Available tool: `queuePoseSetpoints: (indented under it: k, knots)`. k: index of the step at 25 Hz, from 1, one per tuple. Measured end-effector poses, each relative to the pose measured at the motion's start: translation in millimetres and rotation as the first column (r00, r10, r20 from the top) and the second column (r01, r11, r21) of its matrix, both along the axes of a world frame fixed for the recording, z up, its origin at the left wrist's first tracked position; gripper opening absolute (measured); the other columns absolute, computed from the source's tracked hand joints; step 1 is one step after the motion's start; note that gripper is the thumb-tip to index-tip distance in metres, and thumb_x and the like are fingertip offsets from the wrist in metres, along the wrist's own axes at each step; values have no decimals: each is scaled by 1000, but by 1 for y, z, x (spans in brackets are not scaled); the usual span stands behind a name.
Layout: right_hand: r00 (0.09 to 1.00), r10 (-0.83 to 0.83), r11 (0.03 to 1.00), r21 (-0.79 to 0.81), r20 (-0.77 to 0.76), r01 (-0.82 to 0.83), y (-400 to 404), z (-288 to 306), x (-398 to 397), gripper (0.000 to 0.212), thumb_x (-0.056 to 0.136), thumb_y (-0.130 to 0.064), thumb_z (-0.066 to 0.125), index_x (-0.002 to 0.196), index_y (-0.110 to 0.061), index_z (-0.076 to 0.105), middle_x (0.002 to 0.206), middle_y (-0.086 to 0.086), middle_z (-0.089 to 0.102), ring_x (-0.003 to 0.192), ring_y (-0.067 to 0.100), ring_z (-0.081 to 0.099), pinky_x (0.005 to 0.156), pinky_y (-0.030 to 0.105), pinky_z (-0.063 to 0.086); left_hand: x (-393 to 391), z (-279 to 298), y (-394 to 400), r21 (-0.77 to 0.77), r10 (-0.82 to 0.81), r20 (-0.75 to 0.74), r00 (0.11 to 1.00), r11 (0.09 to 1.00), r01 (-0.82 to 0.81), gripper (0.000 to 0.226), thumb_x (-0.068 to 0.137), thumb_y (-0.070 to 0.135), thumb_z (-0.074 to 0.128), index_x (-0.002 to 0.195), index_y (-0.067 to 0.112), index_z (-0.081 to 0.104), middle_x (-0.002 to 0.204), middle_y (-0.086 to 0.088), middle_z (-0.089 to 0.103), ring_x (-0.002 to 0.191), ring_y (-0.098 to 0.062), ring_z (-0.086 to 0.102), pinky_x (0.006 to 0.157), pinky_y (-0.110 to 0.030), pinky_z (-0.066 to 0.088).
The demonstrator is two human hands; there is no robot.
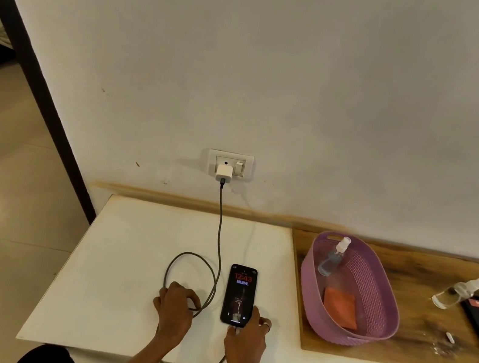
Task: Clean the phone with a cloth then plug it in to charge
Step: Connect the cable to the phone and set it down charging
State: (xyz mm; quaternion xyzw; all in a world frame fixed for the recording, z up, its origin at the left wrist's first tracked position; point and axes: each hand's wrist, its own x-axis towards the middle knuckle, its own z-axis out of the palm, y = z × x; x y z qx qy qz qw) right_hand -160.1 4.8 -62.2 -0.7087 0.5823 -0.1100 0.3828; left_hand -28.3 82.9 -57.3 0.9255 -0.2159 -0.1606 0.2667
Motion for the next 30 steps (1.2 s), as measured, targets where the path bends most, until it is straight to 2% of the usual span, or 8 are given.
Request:
queuePoseSetpoints:
  k: [3, 8, 13, 18, 21, 23, 26, 30]
  knots:
    - [999, -17, 1000, 5, 28, 17, -8, 1, 5, 69, 82, -11, 72, 141, -15, 35, 138, 15, 41, 115, 27, 59, 92, 35, 54, 5, 2, -4, 29, -24, 42, 999, 999, 22, 38, 71, -15, 69, 73, 23, 72, 93, 8, 51, 95, -15, 42, 83, -25, 25]
    - [999, -20, 999, 32, 44, 19, -26, 4, 16, 79, 83, -8, 71, 148, -14, 26, 142, 15, 39, 119, 26, 58, 94, 35, 52, 15, 8, -11, 22, -63, 74, 995, 998, 62, 25, 72, -12, 66, 75, 13, 68, 97, 3, 53, 99, -17, 47, 74, -25, 48]
    - [999, -14, 999, 40, 50, 12, -45, 7, 28, 79, 83, -6, 70, 148, -14, 25, 142, 14, 40, 123, 25, 54, 96, 34, 50, 28, 8, -21, 1, -64, -3, 998, 998, 64, 18, 80, -11, 55, 79, 7, 60, 96, 1, 51, 88, -13, 49, 61, -25, 45]
    - [999, 11, 998, 55, 50, -14, -68, 7, 40, 81, 84, -5, 68, 150, -15, 23, 148, 14, 33, 128, 26, 49, 100, 34, 48, 36, 0, -27, -59, -72, 29, 997, 996, 74, 33, 86, 9, 62, 58, 16, 46, 114, -5, 58, 99, -20, 63, 77, -29, 51]
    - [999, 20, 998, 58, 34, -22, -76, 5, 45, 81, 84, -7, 69, 149, -15, 22, 148, 13, 32, 129, 26, 48, 103, 35, 46, 41, -9, -25, -72, -130, 27, 991, 989, 132, 38, 87, 35, 69, 56, 20, 53, 136, -4, 54, 127, -15, 55, 94, -26, 48]
    - [999, 20, 998, 58, 37, -22, -78, 3, 48, 80, 84, -8, 69, 149, -15, 22, 147, 13, 33, 128, 26, 48, 104, 36, 44, 45, -12, -24, -91, -172, 17, 985, 981, 173, 38, 88, 36, 71, 57, 22, 53, 142, -4, 49, 131, -14, 51, 102, -24, 44]
    - [999, 13, 998, 53, 35, -14, -79, 3, 51, 79, 83, -12, 70, 148, -14, 25, 146, 13, 34, 127, 25, 49, 104, 36, 44, 56, -15, -27, -163, -230, 4, 973, 960, 227, 19, 84, 27, 77, 79, 24, 58, 138, 1, 46, 127, -16, 53, 103, -24, 44]
    - [999, 24, 999, 32, 36, -25, -82, 5, 53, 71, 82, -18, 72, 142, -13, 34, 140, 13, 40, 122, 24, 52, 103, 36, 44, 65, -15, -32, -177, -316, -14, 949, 935, 309, 46, 83, 14, 75, 124, 22, 56, 139, 6, 42, 129, -16, 49, 105, -21, 39]
